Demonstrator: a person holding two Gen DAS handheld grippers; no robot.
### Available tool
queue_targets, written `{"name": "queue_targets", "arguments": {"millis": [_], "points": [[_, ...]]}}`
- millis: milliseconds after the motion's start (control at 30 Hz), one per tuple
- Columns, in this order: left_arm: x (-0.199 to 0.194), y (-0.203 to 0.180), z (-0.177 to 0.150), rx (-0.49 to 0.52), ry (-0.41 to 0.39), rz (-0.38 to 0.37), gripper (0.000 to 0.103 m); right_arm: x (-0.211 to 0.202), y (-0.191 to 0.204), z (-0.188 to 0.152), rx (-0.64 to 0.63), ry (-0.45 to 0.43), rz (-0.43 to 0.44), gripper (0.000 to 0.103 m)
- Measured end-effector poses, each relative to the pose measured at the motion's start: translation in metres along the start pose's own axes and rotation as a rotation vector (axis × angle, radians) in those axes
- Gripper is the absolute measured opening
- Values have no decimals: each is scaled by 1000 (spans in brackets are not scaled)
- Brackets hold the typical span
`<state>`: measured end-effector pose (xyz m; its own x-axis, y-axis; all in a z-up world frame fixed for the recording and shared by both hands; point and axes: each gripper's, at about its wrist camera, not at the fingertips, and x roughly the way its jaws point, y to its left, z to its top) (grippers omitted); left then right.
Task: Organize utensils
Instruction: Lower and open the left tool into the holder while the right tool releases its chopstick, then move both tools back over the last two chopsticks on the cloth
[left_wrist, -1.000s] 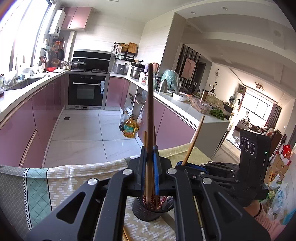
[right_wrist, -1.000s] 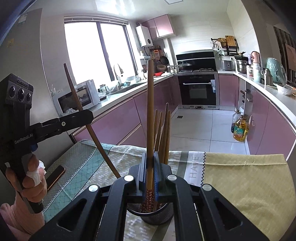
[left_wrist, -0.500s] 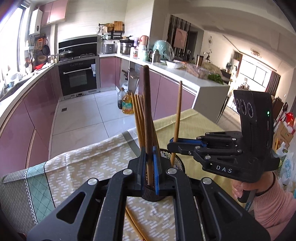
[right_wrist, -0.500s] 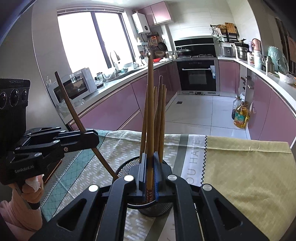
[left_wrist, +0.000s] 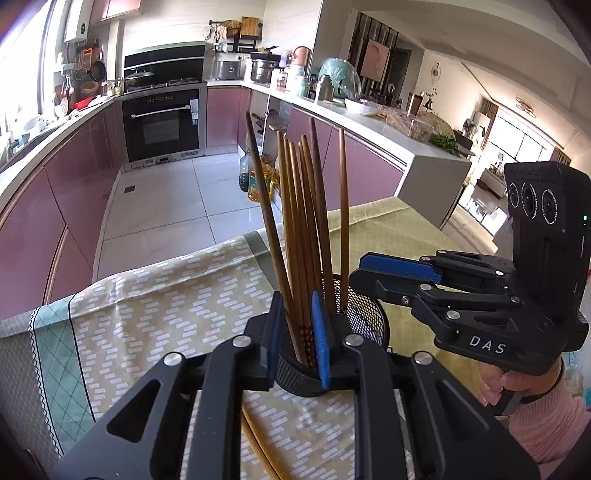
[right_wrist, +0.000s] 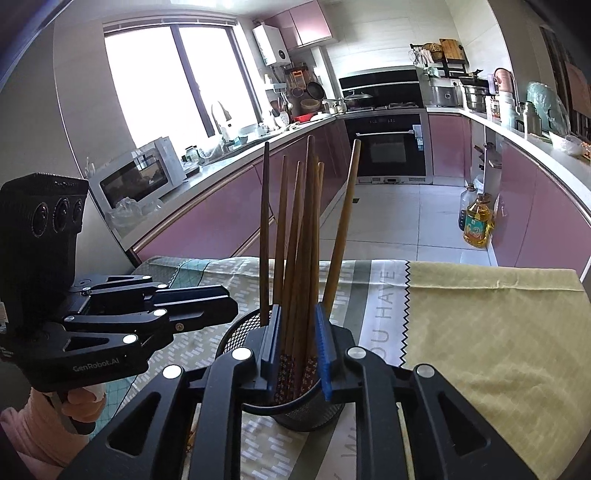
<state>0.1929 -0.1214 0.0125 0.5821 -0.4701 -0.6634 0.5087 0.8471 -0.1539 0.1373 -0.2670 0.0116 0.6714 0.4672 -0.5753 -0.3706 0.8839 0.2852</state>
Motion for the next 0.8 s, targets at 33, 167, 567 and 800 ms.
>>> {"name": "queue_targets", "arguments": {"millis": [33,167,567,800], "points": [[-3,1,-3,-6,-9,-2,23,-1,0,0,-1,-3,-1,24],[-17,2,-17,-13,-56,19,31,-10,5,-5,-8,-24,7,35],[-56,31,-84,-59,-84,122,48,-34,41,-40,-66,-43,117,57],[-33,51,-134,-112,45,142,48,-9,52,-72,-59,69,131,59]]}}
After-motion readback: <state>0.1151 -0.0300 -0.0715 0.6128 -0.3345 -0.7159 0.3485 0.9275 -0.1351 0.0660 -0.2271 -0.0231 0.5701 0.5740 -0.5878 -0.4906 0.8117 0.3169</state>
